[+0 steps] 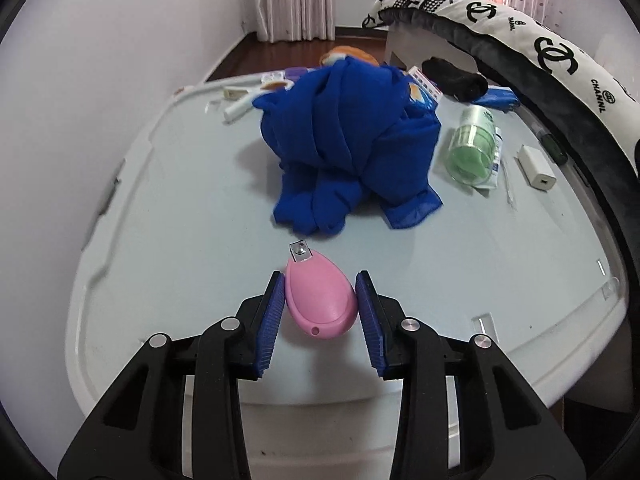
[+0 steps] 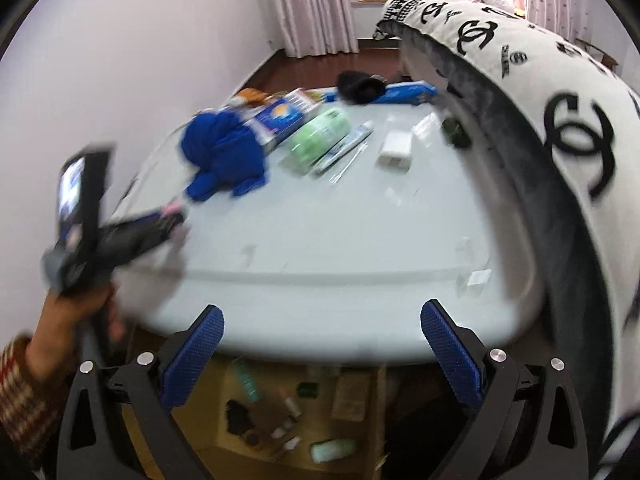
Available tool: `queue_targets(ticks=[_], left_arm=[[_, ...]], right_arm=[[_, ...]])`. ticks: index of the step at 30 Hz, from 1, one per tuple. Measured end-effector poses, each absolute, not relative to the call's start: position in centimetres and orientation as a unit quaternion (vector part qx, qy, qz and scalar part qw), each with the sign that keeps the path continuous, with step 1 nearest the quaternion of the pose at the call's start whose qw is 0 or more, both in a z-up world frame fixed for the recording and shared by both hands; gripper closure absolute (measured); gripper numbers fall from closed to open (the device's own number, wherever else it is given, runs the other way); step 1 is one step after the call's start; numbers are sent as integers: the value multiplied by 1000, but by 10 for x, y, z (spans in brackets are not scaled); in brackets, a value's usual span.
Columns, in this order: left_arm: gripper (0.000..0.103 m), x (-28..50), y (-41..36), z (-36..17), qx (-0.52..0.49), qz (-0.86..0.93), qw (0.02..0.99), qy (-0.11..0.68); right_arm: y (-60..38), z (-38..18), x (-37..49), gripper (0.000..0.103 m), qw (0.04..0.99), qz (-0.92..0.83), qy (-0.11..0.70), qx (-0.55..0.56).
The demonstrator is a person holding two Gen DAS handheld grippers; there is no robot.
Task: Collect trash
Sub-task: 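Grasp the pink egg-shaped clipper with the left gripper, then grasp the white charger with the right gripper while the left gripper holds the clipper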
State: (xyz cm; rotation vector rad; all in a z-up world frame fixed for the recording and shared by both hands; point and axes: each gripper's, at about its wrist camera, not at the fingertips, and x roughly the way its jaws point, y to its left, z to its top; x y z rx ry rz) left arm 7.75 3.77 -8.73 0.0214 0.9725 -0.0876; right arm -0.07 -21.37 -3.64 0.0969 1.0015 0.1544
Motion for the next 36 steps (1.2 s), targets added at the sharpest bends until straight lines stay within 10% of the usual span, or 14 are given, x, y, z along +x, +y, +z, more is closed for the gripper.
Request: queue_targets(ticks=[14,16,18,36], left_arm=[[67,64,19,-76,29,-97,885,454],[67,63,22,-74,26,-97,886,453],[67,63,24,-72,24,-97,887,451],[67,47,21,-53,25,-116,896,427]], right_arm=[[-253,-96,216,23,855,-30,517,43],[-250,-108,226,59,850,-37,525,21],[-248,-117,230,63,845,-36,533,10],[-236,-33,92,63,882,36,470,-14]])
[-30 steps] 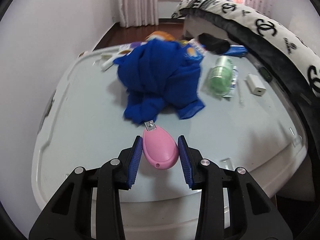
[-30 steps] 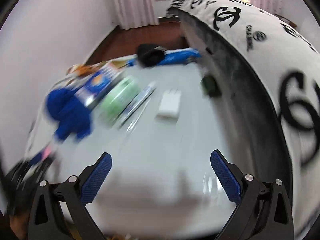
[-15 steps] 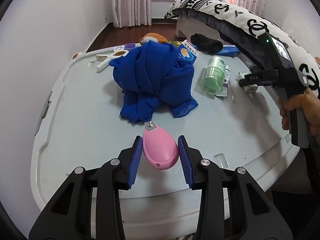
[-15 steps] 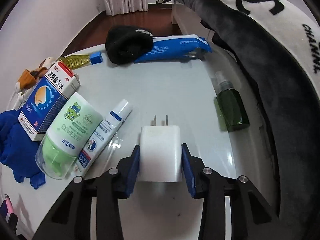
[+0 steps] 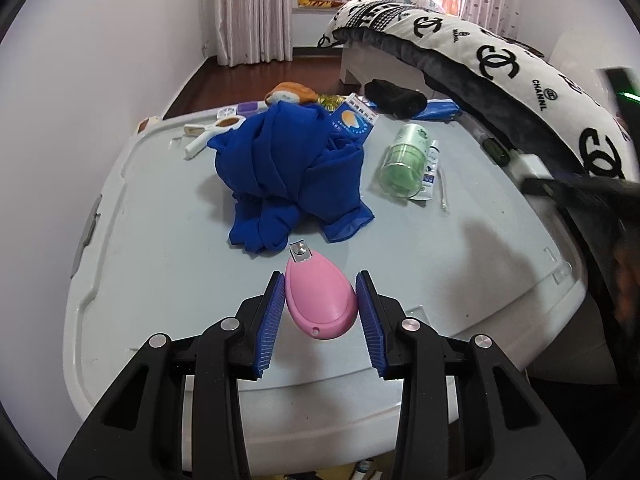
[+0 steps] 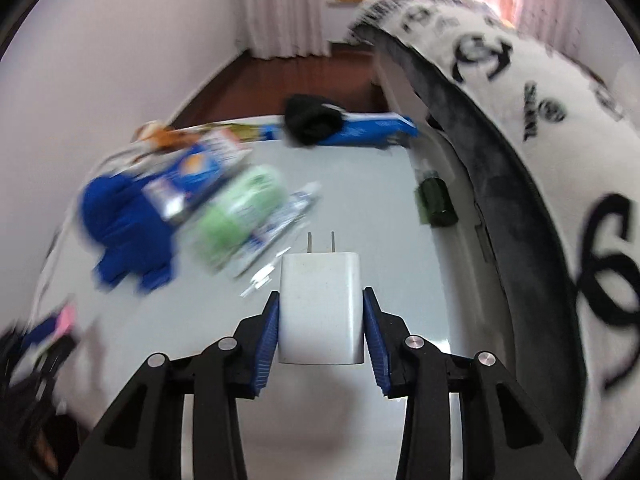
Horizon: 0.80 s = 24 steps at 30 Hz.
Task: Collect trash
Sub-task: 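Grasp the white charger with the right gripper while the left gripper holds the clipper, then lower both grippers over the cardboard box and release the clipper and charger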
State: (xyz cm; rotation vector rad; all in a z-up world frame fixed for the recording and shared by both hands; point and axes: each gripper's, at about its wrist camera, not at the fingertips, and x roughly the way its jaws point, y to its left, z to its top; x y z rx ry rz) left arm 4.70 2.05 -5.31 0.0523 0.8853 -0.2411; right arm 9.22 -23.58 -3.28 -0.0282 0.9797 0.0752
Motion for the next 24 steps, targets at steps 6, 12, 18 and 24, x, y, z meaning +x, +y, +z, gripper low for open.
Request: queue_targets(ticks=[6,12,18,24], left_arm=[[67,8,22,-49,48,-118,897,423],[66,-45,27,-63,30,-98,890,444],[63,-83,40,-91,12,-71,869,489],[36,-93,43,-103,26,-52,857,513]], right_arm=[[-176,-50,-29,63,870,108,481,-26],[-137,-123,-96,63,822,127,554,-26],[-123,-174,-111,32,779,100,616,-60],[-132,-166,-104,15,786,79,611,-38]])
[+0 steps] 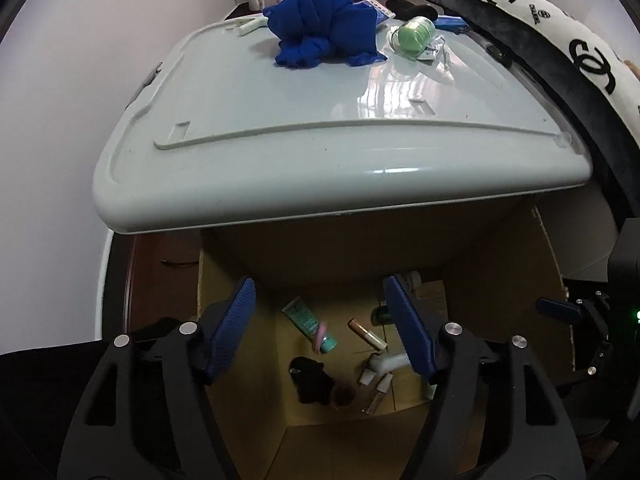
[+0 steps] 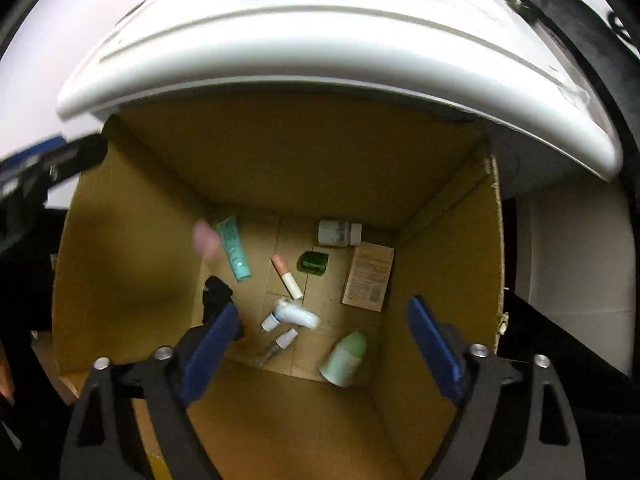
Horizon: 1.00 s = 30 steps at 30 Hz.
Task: Collect trash
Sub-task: 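Lower both grippers over the cardboard box and release the clipper and charger, then grasp the green-labeled jar with the right gripper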
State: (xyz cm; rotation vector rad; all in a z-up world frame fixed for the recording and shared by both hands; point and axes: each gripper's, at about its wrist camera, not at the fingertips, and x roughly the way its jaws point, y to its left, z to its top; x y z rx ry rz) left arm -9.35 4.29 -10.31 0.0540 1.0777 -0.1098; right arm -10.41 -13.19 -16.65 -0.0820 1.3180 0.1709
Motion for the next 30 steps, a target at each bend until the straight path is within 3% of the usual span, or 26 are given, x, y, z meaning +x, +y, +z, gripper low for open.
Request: queue_targets(ticks=[6,8,9,16,19,24,30], left_arm=[[35,-80,41,-70,42,-45,878,475],[12,-74,41,-55,42,-47,886,460],[10,-69,41,-44,38,-47,892,448],[10,-24,38,13,26,-82,926,367],[10,-9,43,6,27,-67,931,359],[10,9,57,-22,-9,-75,909,409],[10,9,68,-13,9,-54,919,391]], right_arm=[[-140,-146,-97,14,807,97,583,-6],[-145,-130,-90,14,820,99,564,6],[-149,-119,-85,14,828,97,552,13],[-172,-52,-6,14,874,61,483,8],[-180,-39,45,24,879,59,472,32],[-179,-37,132,27,873,60,480,69],[-168,-75,228,44,839,9,535,99]])
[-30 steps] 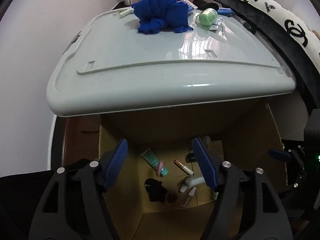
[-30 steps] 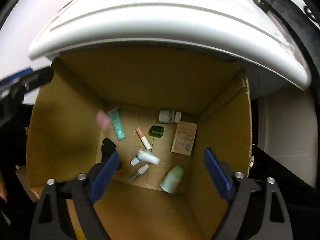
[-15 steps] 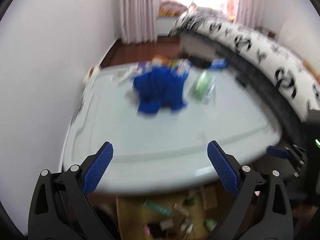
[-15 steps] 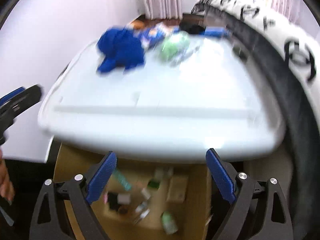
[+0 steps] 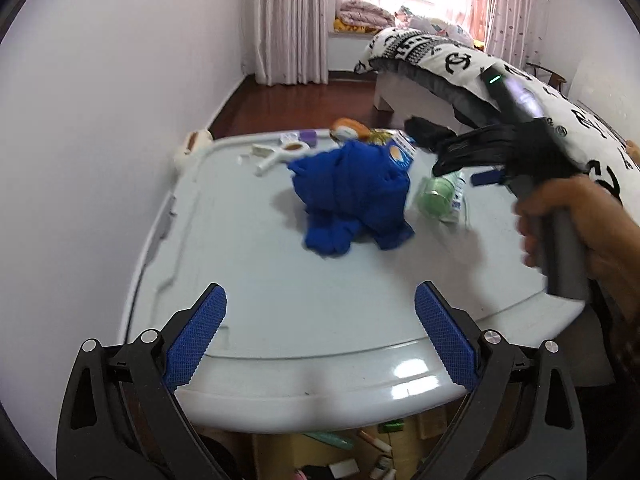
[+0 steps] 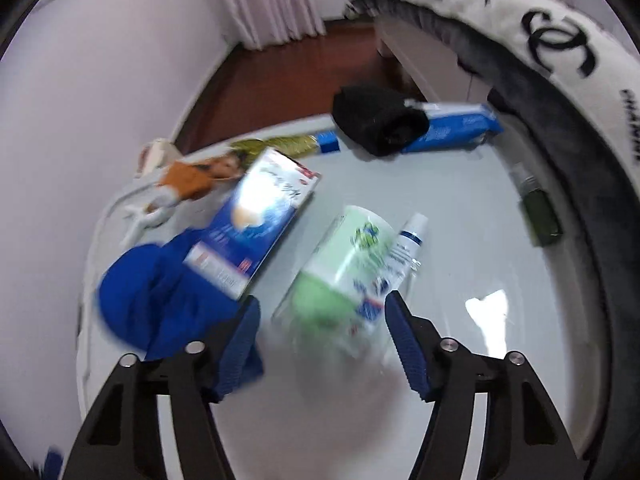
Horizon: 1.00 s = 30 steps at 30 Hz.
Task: Collect trash
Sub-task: 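Grasp the green-labeled jar with the right gripper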
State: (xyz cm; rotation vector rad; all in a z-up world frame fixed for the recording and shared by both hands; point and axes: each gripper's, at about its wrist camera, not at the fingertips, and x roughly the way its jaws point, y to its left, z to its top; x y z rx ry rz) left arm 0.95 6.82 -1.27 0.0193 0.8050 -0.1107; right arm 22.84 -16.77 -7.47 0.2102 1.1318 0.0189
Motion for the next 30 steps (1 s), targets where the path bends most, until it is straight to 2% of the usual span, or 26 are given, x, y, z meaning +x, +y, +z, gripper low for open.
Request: queue_targets(ticks=[6,9,12,15,23,27,30], left_arm=[[10,10,80,-12,6,-45,915,400],[10,11,86,-12,-4,-45,912,408],[10,12,90,-12,-10,-42,910,411],[10,11,92,-11,-14,-36,912,409],[10,14,83,-14,1,-36,912,409],[10,24,79,-11,-19,-37,917,398],[10,53,73,-8,-64,-51,905,418]], right_arm=[[-151,-102,261,46,817,-20,571,76],[-140,-112,270,55,815,-21,578,40],[-129,-117,268,55,821,-12,570,-15],[-132,-114,258,55,827,2,562,-8],[-148,-78,224,55,851,27,525,7],[-157,-43,183,55,869,51,492,12],[-171,-20,143,55,883,67,464,15]])
